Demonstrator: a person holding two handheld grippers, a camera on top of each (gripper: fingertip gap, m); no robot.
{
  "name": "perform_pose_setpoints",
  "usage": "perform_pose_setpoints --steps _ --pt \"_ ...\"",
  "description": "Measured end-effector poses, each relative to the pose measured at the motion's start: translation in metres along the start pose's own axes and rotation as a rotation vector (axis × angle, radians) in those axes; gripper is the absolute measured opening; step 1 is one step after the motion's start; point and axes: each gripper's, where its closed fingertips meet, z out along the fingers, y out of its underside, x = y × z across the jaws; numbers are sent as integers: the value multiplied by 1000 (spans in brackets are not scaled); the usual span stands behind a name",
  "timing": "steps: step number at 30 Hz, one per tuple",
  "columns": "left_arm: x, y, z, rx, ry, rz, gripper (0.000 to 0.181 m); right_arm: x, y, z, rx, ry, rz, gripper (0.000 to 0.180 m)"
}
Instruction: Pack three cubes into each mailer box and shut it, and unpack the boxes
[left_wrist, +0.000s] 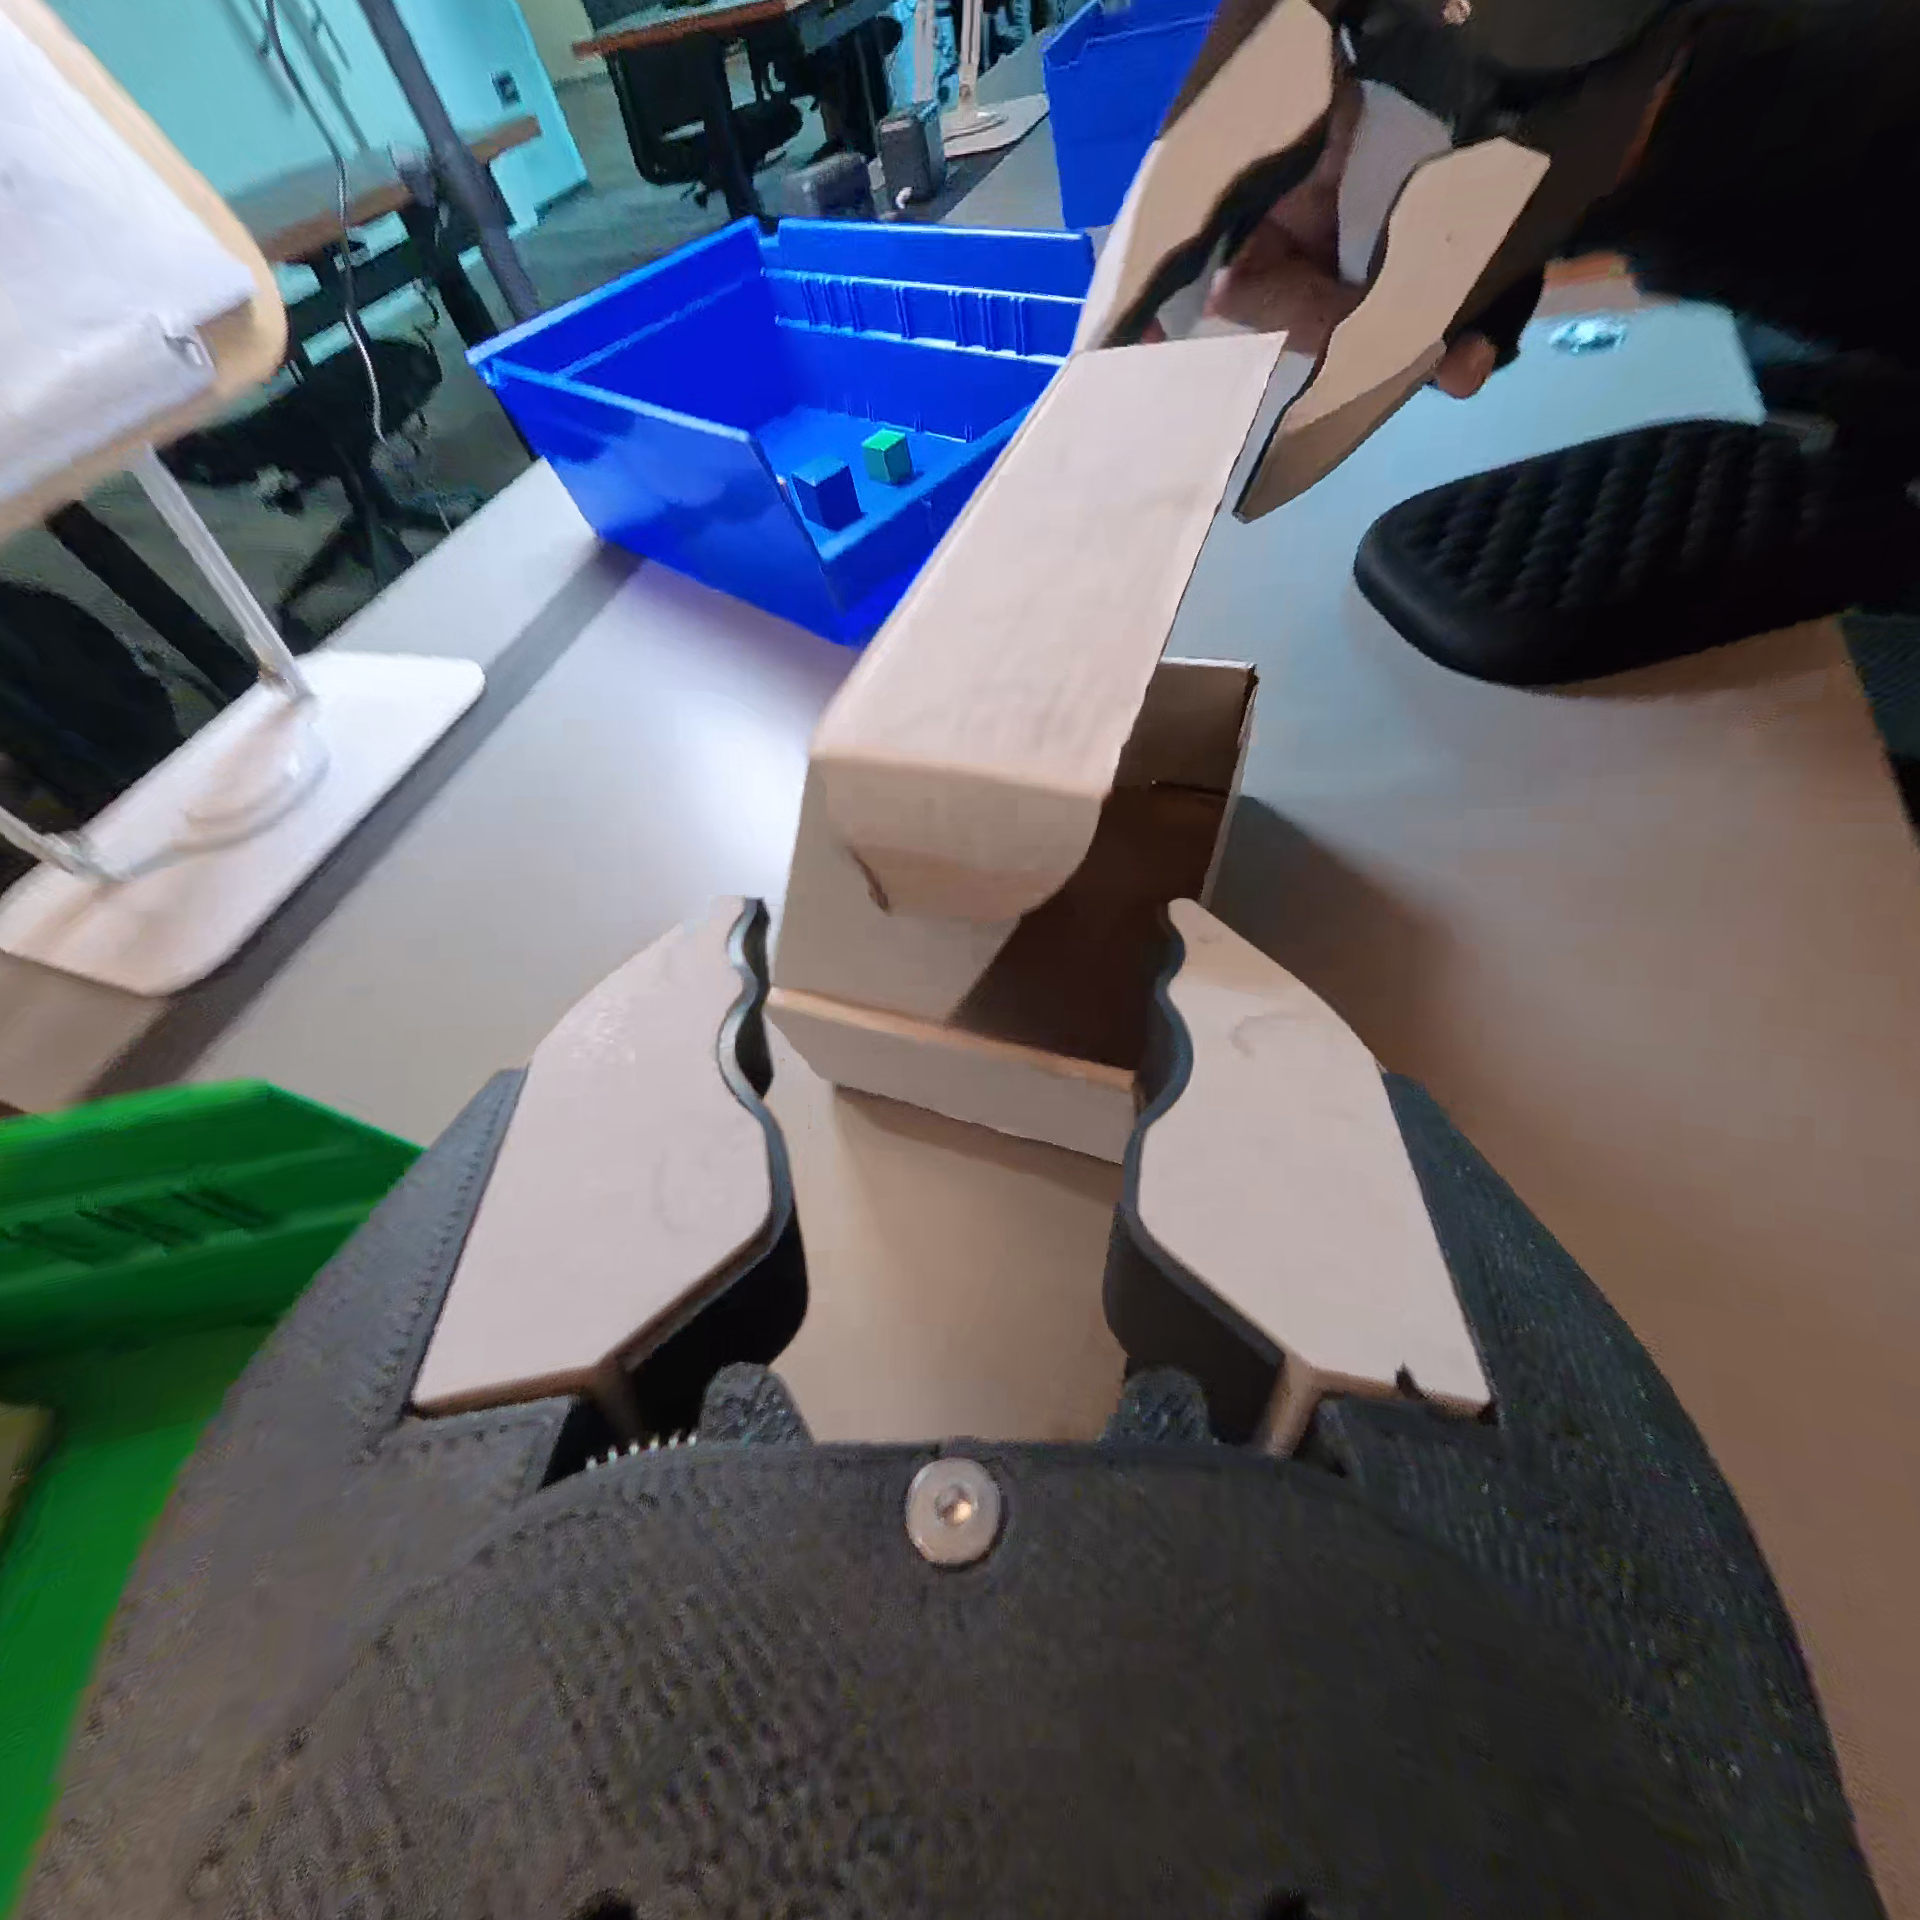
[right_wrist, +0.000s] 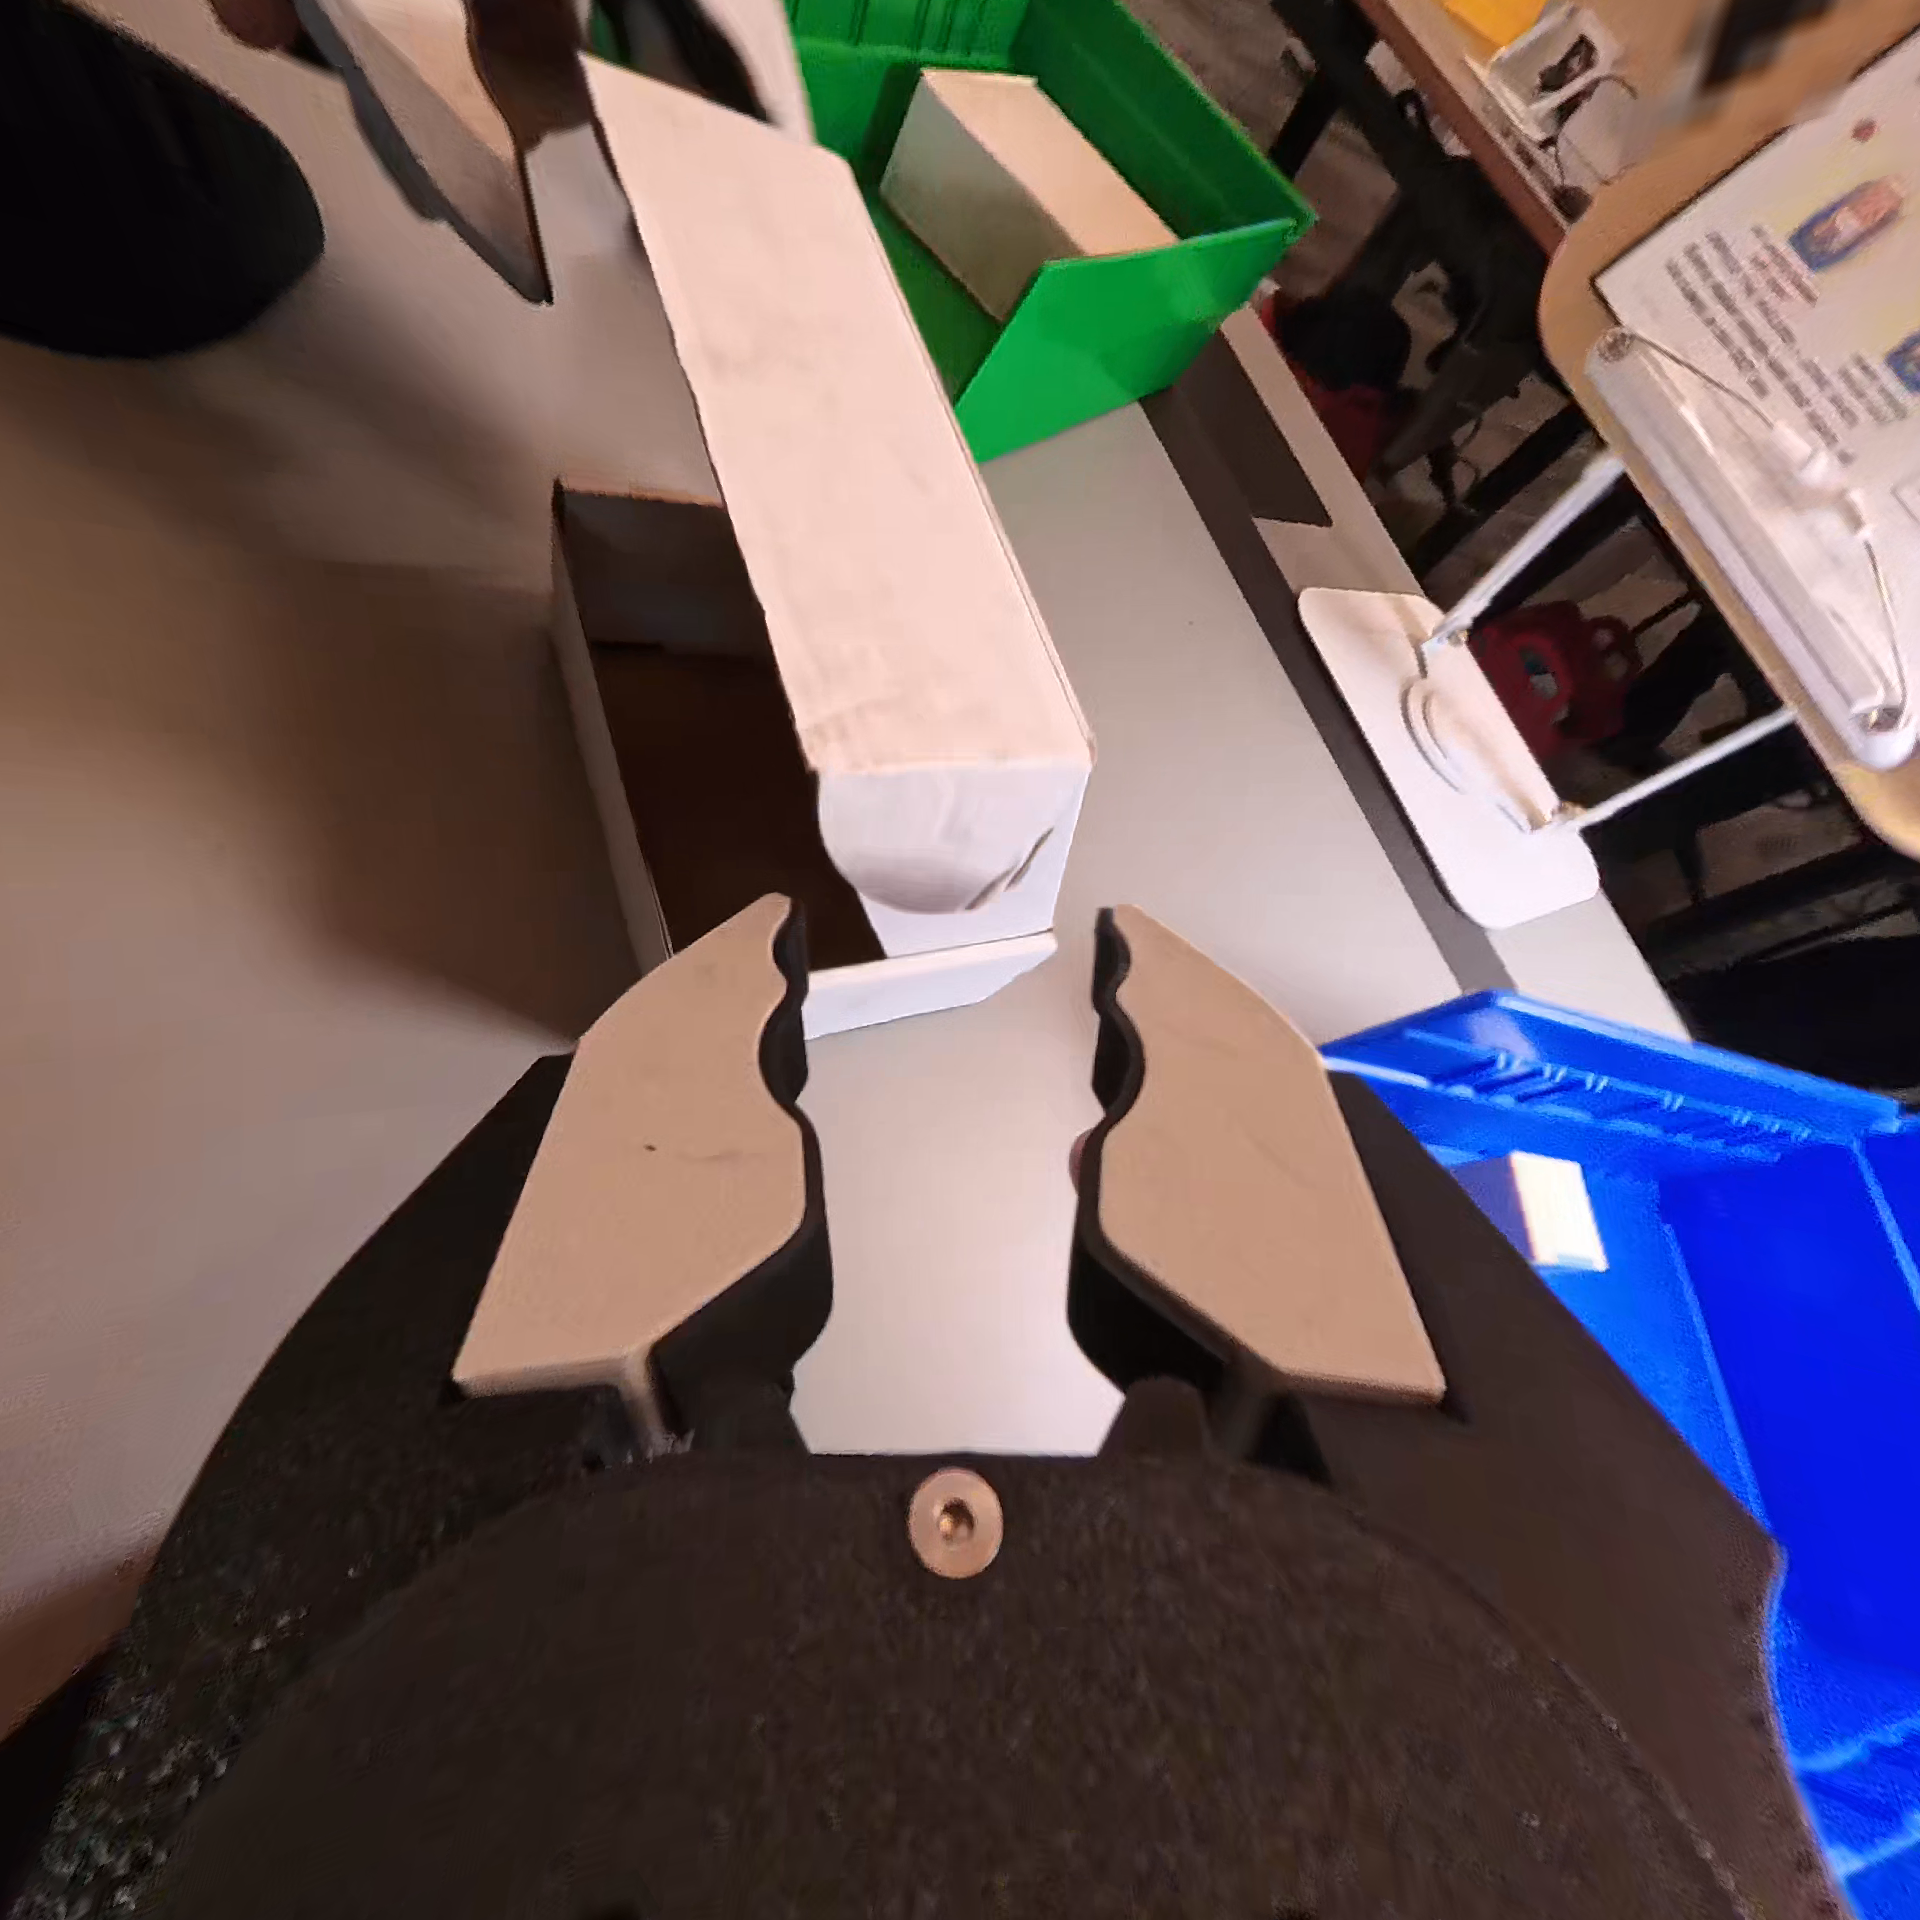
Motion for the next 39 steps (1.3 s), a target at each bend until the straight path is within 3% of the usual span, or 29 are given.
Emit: perform_pose_setpoints --steps 5,14,20,26,31,34,39 --pt "5 -6 7 -83 78 162 91 -3 -7 8 -84 -106 -129 61" --pt "50 55 14 -251 201 223 85 -50 23 21 -141 -206 -136 55" --pt "46 61 20 -245 71 210 71 -59 37 35 -144 -112 -120 57" --pt "36 47 7 -219 -99 242 66 -53 28 22 -93 15 -150 58" --pt "43 42 13 -208 -104 326 71 -56 23 28 -105 117 -378 66" --pt "51 51 22 -294 -87 407 70 -58 32 38 -175 139 -513 63" --pt "48 73 29 -482 -140 562 72 -68 39 48 -219 104 -542 59"
